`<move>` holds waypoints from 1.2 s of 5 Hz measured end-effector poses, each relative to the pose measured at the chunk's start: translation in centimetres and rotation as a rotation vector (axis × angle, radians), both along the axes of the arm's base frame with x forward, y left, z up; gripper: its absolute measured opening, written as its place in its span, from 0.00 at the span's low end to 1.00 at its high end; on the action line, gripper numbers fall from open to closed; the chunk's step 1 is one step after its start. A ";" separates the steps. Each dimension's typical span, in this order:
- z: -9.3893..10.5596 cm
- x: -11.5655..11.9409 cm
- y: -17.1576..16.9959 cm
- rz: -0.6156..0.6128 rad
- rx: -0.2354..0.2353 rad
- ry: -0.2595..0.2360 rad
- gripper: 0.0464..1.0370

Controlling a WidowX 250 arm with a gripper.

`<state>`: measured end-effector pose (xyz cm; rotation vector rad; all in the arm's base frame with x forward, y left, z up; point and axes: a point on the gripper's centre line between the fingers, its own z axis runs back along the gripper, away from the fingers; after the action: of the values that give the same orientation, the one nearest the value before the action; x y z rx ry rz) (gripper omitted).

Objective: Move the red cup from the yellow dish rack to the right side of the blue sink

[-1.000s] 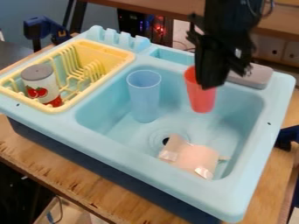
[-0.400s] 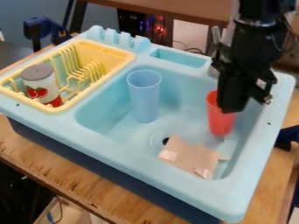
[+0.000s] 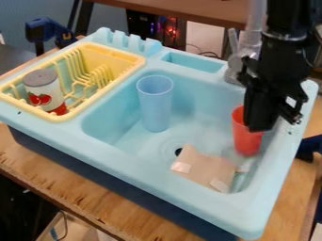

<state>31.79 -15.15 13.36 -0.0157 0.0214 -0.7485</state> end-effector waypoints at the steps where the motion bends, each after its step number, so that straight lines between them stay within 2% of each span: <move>1: -0.3 0.0 -0.3 0.006 -0.019 0.014 0.05; 2: -0.3 -0.3 0.0 0.022 -0.005 0.031 0.23; 3: -0.2 -0.4 0.3 0.033 0.017 0.037 0.50; 4: 1.2 -0.7 0.6 0.049 0.013 0.008 0.79; 5: 4.5 -1.5 1.3 0.078 -0.009 -0.071 0.97; 6: 7.6 -3.0 4.2 0.227 -0.009 -0.112 0.97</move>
<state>28.77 -10.98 20.99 0.0146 -0.0892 -0.5217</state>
